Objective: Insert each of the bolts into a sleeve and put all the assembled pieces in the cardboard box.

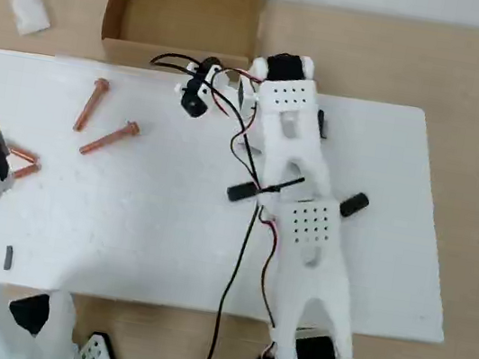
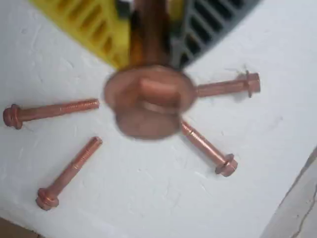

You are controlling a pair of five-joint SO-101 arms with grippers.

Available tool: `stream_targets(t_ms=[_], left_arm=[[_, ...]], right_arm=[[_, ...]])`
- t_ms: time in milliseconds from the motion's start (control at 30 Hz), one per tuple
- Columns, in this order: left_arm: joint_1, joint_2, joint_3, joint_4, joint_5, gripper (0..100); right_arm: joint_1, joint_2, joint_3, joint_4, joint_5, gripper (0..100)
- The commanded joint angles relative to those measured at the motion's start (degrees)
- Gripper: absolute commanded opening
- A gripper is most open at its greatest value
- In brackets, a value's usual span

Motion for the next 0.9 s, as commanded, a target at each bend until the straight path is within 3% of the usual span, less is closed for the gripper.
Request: stream_targets(t_ms=[0, 300, 633, 867], left_arm=[[-1.14, -2.33, 1.41, 0.18, -1.85, 1], [-0.97, -9.36, 2.2, 0.18, -2.73, 1], [-1.23, -9.89, 2.02, -0.09, -2.99, 1], [-0.97, -9.54, 2.2, -0.18, -1.67, 1]], right_arm=[[-1.63, 2.24, -0.57, 0.79, -1.49, 14.0], [-1.98, 2.42, -0.4, 0.88, -2.73, 1.1], [-1.63, 1.27, -2.07, 0.79, -12.04, 1.0], [-1.63, -13.85, -8.57, 0.88, -21.27, 0.9]])
